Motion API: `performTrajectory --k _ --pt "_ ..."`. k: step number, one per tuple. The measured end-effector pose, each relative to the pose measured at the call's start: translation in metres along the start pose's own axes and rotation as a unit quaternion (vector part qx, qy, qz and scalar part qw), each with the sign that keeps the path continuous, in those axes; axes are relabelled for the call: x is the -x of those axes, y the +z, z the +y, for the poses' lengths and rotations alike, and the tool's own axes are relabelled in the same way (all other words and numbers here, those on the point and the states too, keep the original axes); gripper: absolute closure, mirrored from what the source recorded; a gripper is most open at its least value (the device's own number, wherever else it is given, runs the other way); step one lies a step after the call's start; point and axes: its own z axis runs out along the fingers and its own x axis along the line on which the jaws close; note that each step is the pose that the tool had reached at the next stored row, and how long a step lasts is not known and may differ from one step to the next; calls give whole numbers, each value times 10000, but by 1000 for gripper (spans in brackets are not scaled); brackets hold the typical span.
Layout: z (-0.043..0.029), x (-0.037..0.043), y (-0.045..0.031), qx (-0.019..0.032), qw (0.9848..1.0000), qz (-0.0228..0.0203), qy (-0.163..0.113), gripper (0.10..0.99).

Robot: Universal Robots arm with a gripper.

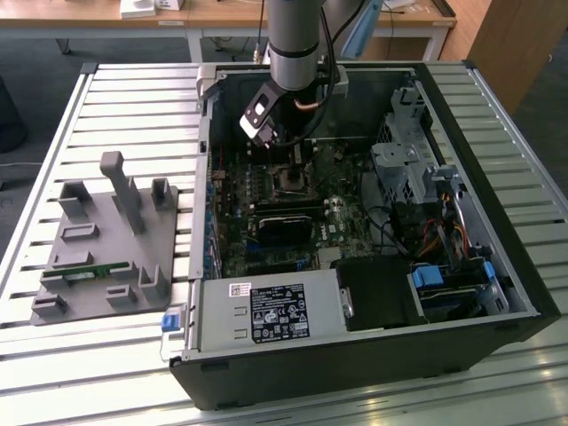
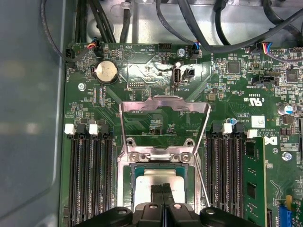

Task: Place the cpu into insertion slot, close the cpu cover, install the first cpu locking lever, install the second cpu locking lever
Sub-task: 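Place the cpu into insertion slot, then close the cpu cover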

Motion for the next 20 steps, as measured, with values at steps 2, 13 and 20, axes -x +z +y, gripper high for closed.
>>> performTrajectory --k 2,13,20 --pt "0 0 -1 0 10000 -1 0 980" --pt "4 1 -51 -1 10000 -1 0 980" --pt "8 1 -94 -1 10000 -1 2 980"
